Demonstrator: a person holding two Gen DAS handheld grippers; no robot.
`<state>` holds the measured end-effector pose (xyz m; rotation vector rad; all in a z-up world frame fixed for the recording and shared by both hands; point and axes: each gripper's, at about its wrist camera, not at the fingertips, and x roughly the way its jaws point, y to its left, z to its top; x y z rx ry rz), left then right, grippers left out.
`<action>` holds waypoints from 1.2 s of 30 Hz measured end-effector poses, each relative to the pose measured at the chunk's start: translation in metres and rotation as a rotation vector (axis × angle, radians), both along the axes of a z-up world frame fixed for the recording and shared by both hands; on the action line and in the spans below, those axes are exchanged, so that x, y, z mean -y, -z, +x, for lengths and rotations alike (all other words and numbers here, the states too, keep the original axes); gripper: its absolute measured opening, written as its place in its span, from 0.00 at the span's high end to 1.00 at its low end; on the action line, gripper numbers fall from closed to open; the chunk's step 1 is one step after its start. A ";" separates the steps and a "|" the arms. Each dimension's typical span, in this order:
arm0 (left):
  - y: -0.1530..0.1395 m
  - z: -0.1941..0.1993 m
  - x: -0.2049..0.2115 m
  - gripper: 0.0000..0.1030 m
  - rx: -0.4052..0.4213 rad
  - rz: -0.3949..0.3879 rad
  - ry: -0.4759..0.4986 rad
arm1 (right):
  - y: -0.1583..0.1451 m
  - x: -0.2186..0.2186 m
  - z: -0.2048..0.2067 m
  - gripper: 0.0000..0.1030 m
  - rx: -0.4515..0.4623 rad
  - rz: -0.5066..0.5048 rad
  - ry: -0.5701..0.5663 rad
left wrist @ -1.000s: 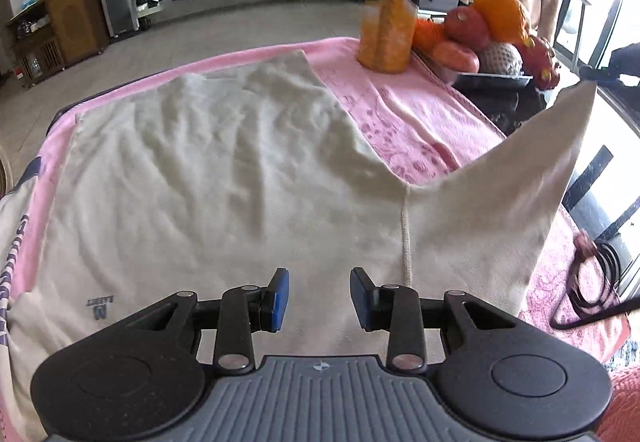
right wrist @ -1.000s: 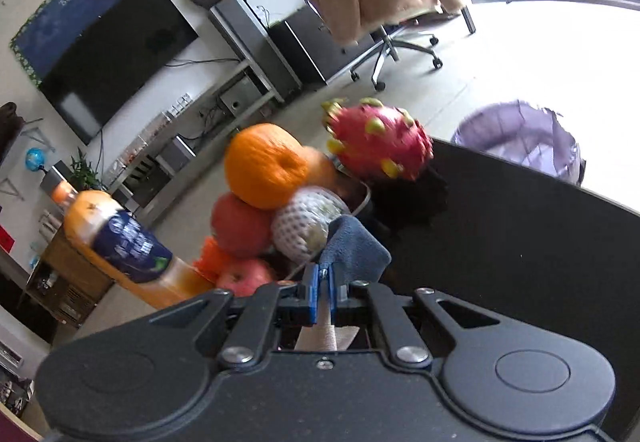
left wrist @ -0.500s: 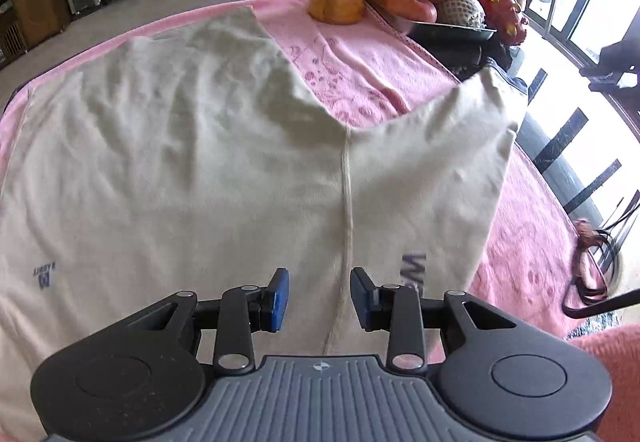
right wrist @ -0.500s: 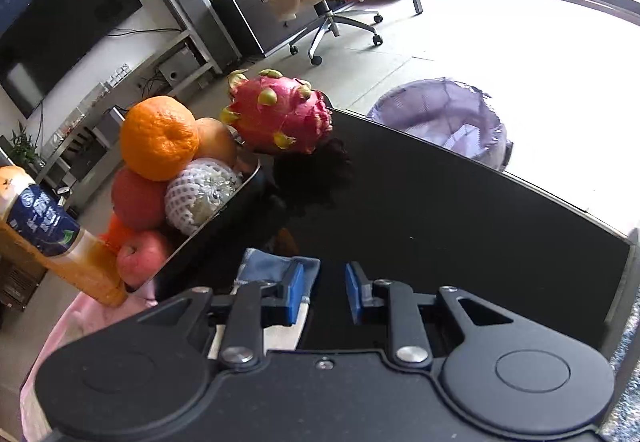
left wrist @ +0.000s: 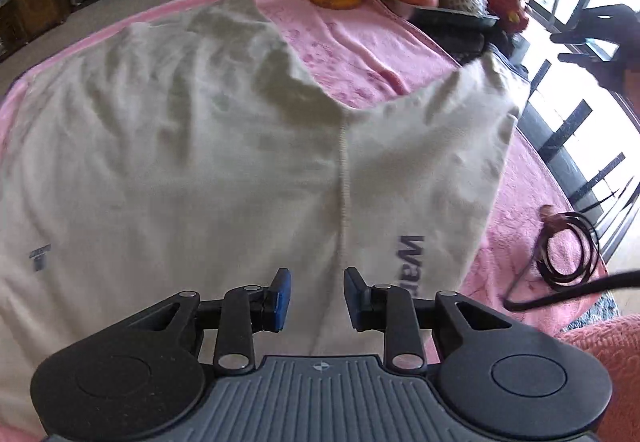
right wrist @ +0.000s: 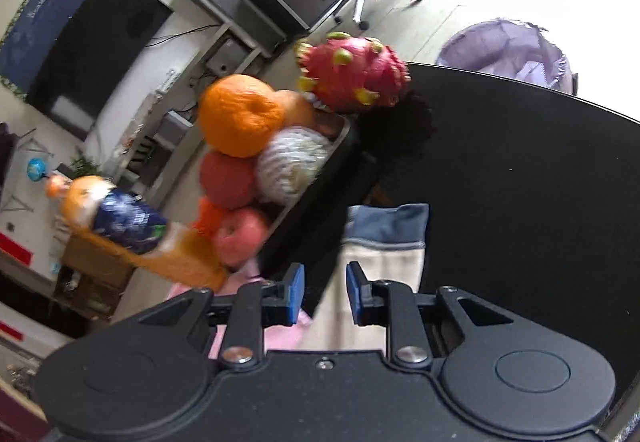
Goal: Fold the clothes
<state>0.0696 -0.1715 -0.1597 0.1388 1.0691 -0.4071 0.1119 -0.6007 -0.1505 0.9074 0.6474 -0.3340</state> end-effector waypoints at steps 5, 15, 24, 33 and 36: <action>0.021 -0.002 0.030 0.83 -0.015 0.006 0.122 | 0.037 0.018 0.019 0.77 -0.064 -0.018 0.094; 0.023 -0.002 0.036 0.83 0.006 0.035 0.201 | 0.061 0.018 0.065 0.77 -0.190 -0.236 0.039; 0.023 -0.003 0.036 0.82 0.012 0.045 0.229 | 0.064 -0.010 0.083 0.97 -0.302 -0.531 -0.014; 0.014 -0.008 0.030 0.81 0.027 0.057 0.173 | 0.022 -0.006 0.056 0.91 -0.249 -0.441 0.040; -0.006 -0.018 0.013 0.81 0.055 0.040 0.120 | -0.027 -0.021 0.028 0.82 -0.146 -0.405 -0.003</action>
